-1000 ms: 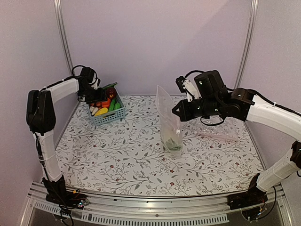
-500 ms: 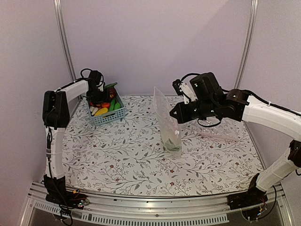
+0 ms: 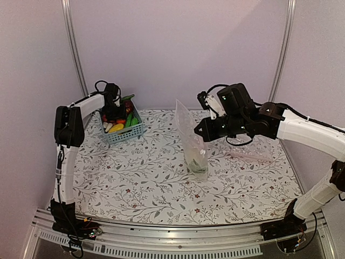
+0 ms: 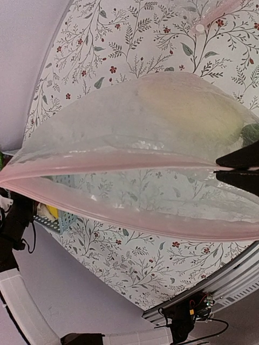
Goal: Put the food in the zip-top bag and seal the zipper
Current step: Pick up the fake vegetable from the bin.
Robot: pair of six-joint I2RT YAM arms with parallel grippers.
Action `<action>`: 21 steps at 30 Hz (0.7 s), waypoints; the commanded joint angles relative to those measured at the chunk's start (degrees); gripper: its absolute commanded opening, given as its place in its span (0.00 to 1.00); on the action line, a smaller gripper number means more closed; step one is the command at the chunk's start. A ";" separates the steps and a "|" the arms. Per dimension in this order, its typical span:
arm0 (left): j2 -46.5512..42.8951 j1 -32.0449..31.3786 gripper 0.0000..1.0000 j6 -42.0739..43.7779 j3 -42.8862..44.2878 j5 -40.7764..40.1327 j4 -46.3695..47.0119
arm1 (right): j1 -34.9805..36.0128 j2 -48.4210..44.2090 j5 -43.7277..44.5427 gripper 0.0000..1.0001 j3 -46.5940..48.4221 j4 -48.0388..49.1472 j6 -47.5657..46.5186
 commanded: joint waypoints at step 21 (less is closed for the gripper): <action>-32.28 0.50 0.43 -5.85 -32.94 -0.48 16.27 | 0.11 0.74 -1.53 0.00 0.02 -0.06 0.12</action>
